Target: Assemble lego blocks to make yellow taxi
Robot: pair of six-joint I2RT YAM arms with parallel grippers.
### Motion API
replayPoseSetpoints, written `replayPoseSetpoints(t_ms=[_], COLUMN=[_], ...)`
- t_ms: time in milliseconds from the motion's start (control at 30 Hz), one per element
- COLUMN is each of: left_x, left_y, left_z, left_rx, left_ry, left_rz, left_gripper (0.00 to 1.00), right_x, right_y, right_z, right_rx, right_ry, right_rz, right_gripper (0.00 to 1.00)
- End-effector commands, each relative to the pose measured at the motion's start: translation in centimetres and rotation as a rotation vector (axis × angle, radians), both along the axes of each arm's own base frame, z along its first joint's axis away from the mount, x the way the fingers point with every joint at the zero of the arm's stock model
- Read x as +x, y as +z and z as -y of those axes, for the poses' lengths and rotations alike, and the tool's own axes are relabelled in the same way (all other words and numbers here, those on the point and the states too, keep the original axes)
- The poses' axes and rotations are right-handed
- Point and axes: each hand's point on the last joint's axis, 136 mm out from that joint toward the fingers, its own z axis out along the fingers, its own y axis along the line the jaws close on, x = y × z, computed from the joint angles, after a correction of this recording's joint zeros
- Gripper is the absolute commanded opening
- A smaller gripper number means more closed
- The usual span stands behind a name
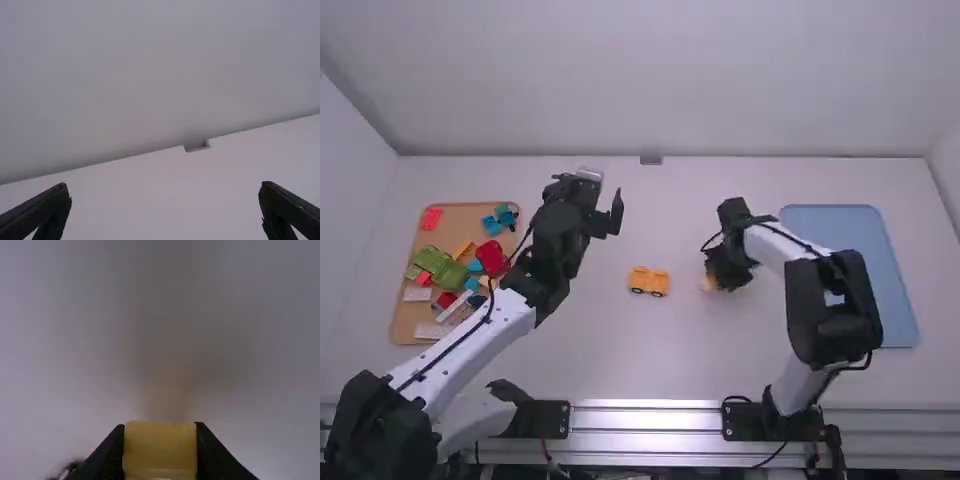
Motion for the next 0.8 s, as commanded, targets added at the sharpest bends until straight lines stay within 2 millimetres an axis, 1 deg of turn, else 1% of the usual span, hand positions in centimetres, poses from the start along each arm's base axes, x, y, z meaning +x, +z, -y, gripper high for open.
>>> replayPoseSetpoints(t_ms=[0, 67, 167, 233, 267, 333, 367, 400, 433, 467, 500, 533, 600, 633, 767], left_x=[0.0, 0.0, -0.1, -0.1, -0.1, -0.1, -0.1, -0.1, -0.1, -0.1, -0.1, -0.1, -0.2, -0.2, -0.2], left_y=[1.5, 1.3, 1.0, 0.8, 0.7, 0.6, 0.6, 0.7, 0.6, 0.7, 0.7, 0.7, 0.7, 0.7, 0.7], left_z=[-0.2, -0.2, -0.2, -0.3, -0.3, -0.3, -0.3, -0.3, -0.3, -0.3, -0.3, -0.3, -0.3, -0.3, -0.3], left_rx=[-0.004, -0.013, -0.025, -0.02, -0.021, -0.024, -0.026, -0.028, -0.031, -0.034, -0.04, -0.041, -0.046, -0.047, -0.047], left_ry=[0.012, 0.014, 0.016, 0.016, 0.016, 0.016, 0.016, 0.017, 0.017, 0.016, 0.017, 0.016, 0.017, 0.016, 0.017], left_rz=[0.029, 0.021, 0.015, 0.014, 0.015, 0.022, 0.025, 0.03, 0.036, 0.042, 0.053, 0.054, 0.065, 0.068, 0.069], left_gripper=[0.99, 0.99, 0.99, 0.99, 0.99, 0.99, 0.99, 0.99, 0.99, 0.99, 0.99, 0.99, 0.99, 0.99, 0.99], right_x=[-0.8, -0.3, -0.2, -0.9, -1.1, -1.3, -1.3, -1.4, -1.4, -1.3, -0.6, -0.4, 0.6, 0.8, 1.1], right_y=[-0.6, -1.0, -1.5, -2.1, -2.2, -2.7, -2.8, -2.8, -2.8, -2.7, -2.3, -2.2, -1.2, -0.9, 0.1], right_z=[-0.8, -1.1, -1.1, -1.2, -1.2, -1.5, -1.8, -2.0, -2.3, -2.4, -2.8, -2.9, -3.2, -2.9, -2.2], right_rx=[0.076, 0.119, 0.137, 0.132, 0.128, 0.141, 0.151, 0.158, 0.17, 0.18, 0.216, 0.228, 0.28, 0.28, 0.264], right_ry=[-0.239, -0.294, -0.386, -0.484, -0.506, -0.523, -0.522, -0.521, -0.525, -0.515, -0.471, -0.463, -0.441, -0.445, -0.429], right_rz=[-0.081, -0.067, -0.07, -0.109, -0.116, -0.109, -0.109, -0.111, -0.117, -0.113, -0.085, -0.08, -0.068, -0.072, -0.091], right_gripper=[0.0, 0.0, 0.0, 0.01, 0.0, 0.04, 0.08, 0.16, 0.31, 0.5, 0.58, 0.58, 0.56, 0.56, 0.57])
